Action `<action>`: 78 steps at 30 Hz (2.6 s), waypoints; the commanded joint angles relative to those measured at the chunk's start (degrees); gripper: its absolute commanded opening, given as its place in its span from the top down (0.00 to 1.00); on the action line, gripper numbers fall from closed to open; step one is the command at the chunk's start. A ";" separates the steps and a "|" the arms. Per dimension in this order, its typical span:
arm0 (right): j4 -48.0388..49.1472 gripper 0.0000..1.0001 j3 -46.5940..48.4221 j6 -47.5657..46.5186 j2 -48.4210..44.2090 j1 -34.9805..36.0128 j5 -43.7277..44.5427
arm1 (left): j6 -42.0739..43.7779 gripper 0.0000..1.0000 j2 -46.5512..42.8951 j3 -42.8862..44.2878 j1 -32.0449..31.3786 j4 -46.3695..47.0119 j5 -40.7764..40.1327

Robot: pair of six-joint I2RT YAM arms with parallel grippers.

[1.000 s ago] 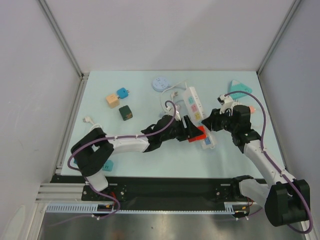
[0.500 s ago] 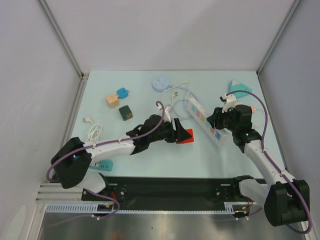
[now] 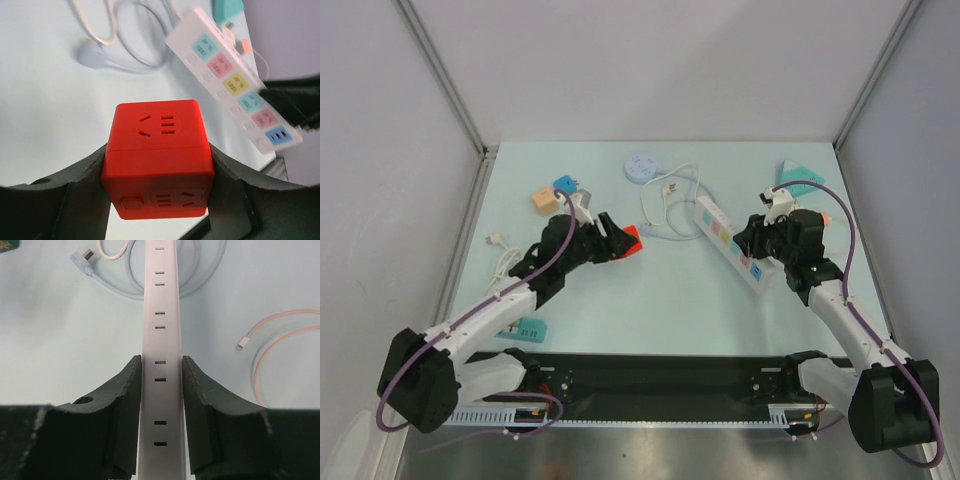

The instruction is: Pull the plug off the socket

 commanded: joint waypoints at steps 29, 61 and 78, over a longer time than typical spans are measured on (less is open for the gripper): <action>4.90 1.00 1.30 0.41 -0.95 0.10 -2.20 | 3.24 0.98 41.31 35.65 35.15 -10.32 3.61; 5.08 1.00 1.48 0.06 -0.25 -0.34 -1.93 | 12.47 0.00 27.09 29.78 34.27 -8.92 0.00; 9.99 1.00 14.04 5.15 17.40 -3.33 -7.56 | 13.34 0.01 3.09 13.52 24.95 -6.72 11.33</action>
